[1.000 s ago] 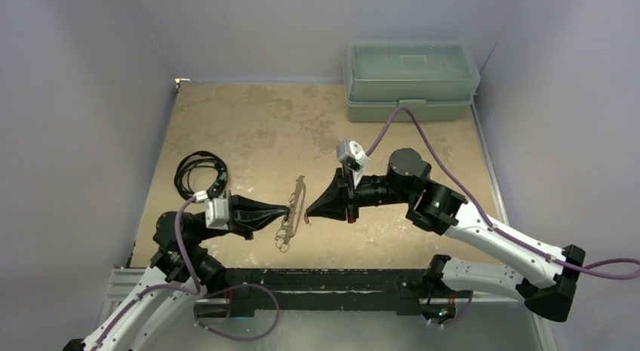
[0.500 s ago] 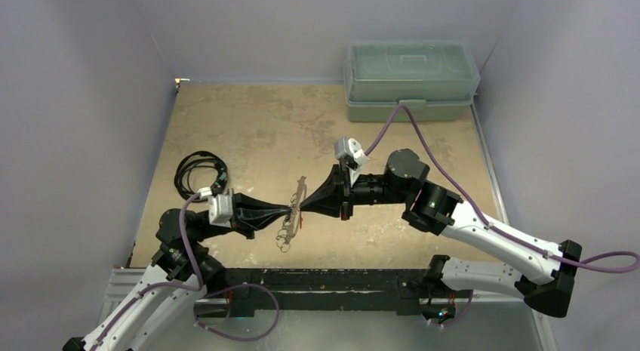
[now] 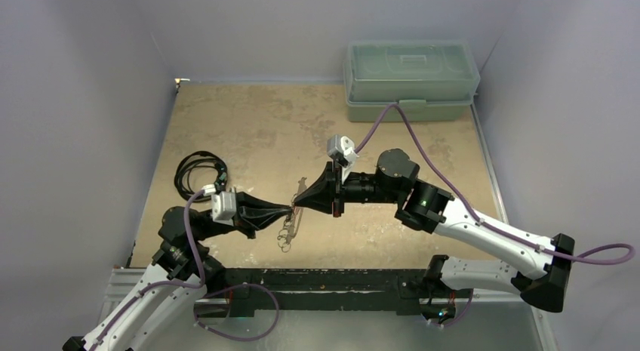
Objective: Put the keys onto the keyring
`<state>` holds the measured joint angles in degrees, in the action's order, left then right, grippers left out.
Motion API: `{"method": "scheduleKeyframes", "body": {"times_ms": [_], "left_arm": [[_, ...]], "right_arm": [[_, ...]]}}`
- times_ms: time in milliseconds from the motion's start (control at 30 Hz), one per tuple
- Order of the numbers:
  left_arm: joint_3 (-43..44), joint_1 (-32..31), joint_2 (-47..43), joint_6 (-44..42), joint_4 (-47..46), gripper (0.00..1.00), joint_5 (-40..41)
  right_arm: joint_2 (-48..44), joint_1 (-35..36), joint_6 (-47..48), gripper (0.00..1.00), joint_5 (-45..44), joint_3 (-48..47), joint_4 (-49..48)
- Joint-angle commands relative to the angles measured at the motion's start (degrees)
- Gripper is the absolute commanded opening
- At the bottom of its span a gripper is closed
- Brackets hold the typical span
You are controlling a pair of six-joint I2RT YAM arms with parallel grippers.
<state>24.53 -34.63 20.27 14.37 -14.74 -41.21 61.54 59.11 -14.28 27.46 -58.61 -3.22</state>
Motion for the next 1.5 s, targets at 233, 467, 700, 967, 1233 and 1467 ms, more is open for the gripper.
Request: {"method": "scheduleKeyframes", "body": {"times_ms": [233,467,700,967,1233,1467], "left_arm": [[2.72,0.09,-0.75,-0.09,-0.16,0.00,1.88],[2.84,0.09,-1.02,-0.32,0.27,0.00,2.53],[3.06,0.09,-0.94,-0.65,0.85,0.00,2.93],[3.24,0.09,-1.02,-0.92,1.37,0.00,3.54],[3.31,0.09,-1.11,-1.09,1.55,0.00,3.71],[3.39,0.11,-1.49,-1.27,1.80,0.00,4.08]], "right_arm": [[-0.78,0.91,1.01,0.00,-4.29,-1.71,-0.75],[-1.21,1.03,1.19,0.00,-5.55,-1.03,0.42],[-1.34,1.44,1.05,0.00,-5.93,-0.28,0.50],[-1.77,1.53,1.01,0.00,-6.63,0.37,0.58],[-1.60,1.62,0.58,0.00,-7.95,0.86,0.82],[-1.64,1.71,0.20,0.00,-8.12,1.56,0.80]]}}
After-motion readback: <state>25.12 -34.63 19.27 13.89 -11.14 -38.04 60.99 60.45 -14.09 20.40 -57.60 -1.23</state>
